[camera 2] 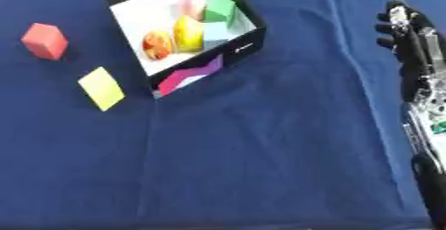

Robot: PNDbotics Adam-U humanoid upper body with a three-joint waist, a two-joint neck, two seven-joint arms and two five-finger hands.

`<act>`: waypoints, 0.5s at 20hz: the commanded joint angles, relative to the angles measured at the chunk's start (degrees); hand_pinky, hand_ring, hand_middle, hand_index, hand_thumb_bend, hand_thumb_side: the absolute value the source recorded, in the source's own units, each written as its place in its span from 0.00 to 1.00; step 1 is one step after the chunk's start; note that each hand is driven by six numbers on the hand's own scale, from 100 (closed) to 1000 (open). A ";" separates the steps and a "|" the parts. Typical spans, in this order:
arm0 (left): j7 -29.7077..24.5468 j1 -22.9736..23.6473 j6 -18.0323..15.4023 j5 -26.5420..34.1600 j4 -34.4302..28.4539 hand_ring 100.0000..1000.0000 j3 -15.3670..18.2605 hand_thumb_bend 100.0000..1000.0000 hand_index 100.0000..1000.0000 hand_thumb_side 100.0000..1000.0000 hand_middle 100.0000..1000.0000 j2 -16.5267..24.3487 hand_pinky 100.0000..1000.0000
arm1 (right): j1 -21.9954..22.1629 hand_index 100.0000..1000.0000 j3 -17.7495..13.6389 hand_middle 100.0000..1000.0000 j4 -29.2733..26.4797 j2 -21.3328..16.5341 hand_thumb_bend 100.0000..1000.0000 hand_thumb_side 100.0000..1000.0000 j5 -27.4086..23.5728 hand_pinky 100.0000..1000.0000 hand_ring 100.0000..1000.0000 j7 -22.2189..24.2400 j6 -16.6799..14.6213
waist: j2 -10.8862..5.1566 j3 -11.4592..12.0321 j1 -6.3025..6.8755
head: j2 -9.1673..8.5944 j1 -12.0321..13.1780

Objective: Pick up objects on the table and place them in the box.

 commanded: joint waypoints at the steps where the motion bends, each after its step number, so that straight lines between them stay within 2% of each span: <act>1: -2.43 -1.89 -3.72 -3.46 2.48 0.85 0.47 0.31 0.83 0.19 0.79 2.27 0.90 | -0.20 0.83 -0.45 0.73 -1.21 -1.48 0.00 0.76 0.36 0.82 0.81 -0.36 0.17 | -0.48 0.00 -0.25 | -1.08 -0.77; 3: -3.11 -2.74 -4.77 -5.61 4.26 0.87 0.26 0.36 0.86 0.20 0.81 1.98 0.91 | -0.28 0.83 -0.36 0.73 -1.21 -1.34 0.00 0.76 0.44 0.82 0.81 -0.37 0.24 | -0.29 -0.04 -0.40 | -1.41 -0.95; 5: -3.67 -3.57 -5.41 -8.05 6.14 0.87 0.22 0.42 0.87 0.17 0.80 1.66 0.92 | -0.46 0.83 -0.32 0.73 -1.38 -1.14 0.00 0.76 0.43 0.82 0.81 -0.37 0.20 | -0.04 -0.20 -0.56 | -1.75 -0.73; 6: -3.76 -3.97 -5.77 -8.77 7.24 0.87 0.23 0.43 0.86 0.15 0.80 1.31 0.92 | -0.49 0.83 -0.33 0.73 -1.43 -1.07 0.00 0.76 0.43 0.82 0.81 -0.40 0.22 | 0.08 -0.26 -0.61 | -1.88 -0.56; 7: -3.88 -4.30 -6.30 -9.26 8.31 0.87 0.09 0.50 0.83 0.07 0.79 1.05 0.92 | -0.51 0.83 -0.34 0.73 -1.45 -1.01 0.00 0.77 0.44 0.82 0.81 -0.44 0.26 | 0.22 -0.33 -0.65 | -2.04 -0.28; 10: -4.92 -5.04 -8.27 -12.05 11.22 0.88 -0.84 0.58 0.82 0.00 0.80 0.57 0.93 | -0.68 0.83 -0.25 0.73 -1.56 -0.82 0.00 0.77 0.46 0.82 0.81 -0.47 0.34 | 0.65 -0.60 -0.79 | -2.49 0.64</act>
